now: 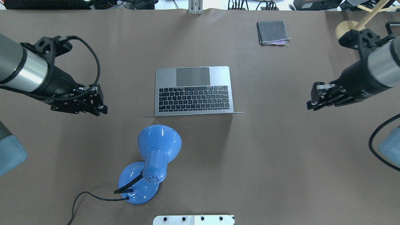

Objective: Close laptop

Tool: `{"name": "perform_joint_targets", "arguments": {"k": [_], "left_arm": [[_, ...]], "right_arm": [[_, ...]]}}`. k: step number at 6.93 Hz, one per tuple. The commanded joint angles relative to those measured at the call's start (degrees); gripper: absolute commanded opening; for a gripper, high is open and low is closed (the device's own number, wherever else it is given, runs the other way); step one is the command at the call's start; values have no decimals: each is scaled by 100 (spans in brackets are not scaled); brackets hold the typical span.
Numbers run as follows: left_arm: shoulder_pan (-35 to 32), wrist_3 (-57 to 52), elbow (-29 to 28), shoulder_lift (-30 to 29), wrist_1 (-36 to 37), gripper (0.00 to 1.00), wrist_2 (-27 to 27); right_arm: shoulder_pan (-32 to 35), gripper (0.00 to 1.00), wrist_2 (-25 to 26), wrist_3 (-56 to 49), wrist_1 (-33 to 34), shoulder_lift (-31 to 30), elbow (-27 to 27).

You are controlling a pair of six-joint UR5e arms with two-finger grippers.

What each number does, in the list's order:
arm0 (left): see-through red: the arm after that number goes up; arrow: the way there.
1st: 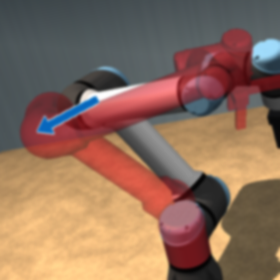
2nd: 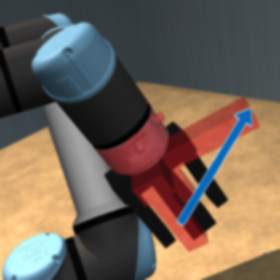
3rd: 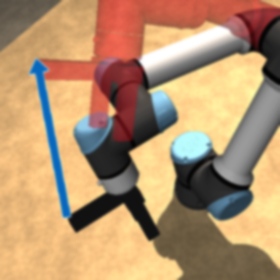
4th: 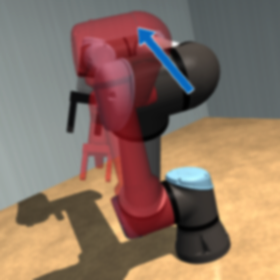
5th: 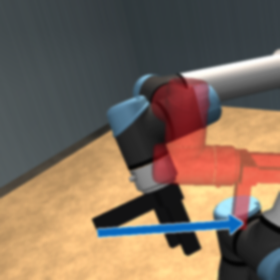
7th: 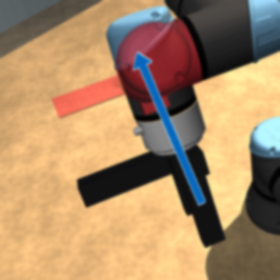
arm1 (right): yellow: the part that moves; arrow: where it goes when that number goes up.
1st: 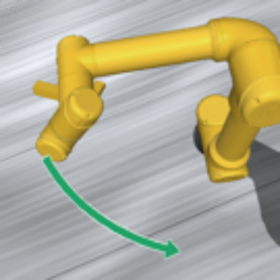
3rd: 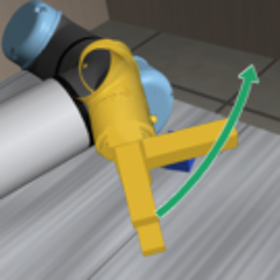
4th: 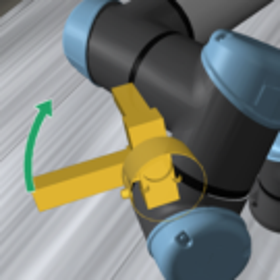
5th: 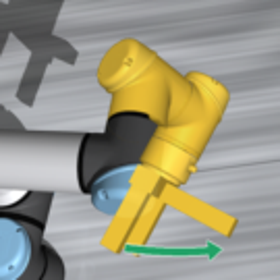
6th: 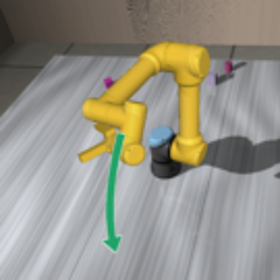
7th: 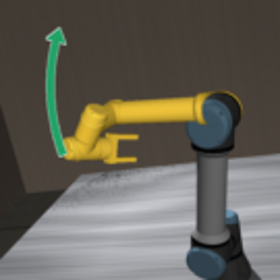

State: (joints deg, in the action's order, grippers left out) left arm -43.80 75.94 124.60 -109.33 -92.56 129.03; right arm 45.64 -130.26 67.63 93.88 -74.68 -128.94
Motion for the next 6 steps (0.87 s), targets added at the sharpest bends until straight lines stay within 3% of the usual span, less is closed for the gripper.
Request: {"name": "perform_joint_targets", "arguments": {"k": [1, 3, 6], "left_arm": [[344, 226, -111, -272, 1, 0, -158], [651, 263, -592, -641, -16, 0, -551], [688, 254, -788, -801, -16, 0, -572]], "right_arm": [[-774, 0, 403, 924, 7, 479, 9], [-1083, 0, 799, 927, -2, 524, 122], [-1075, 0, 1116, 857, -10, 955, 641]]}}
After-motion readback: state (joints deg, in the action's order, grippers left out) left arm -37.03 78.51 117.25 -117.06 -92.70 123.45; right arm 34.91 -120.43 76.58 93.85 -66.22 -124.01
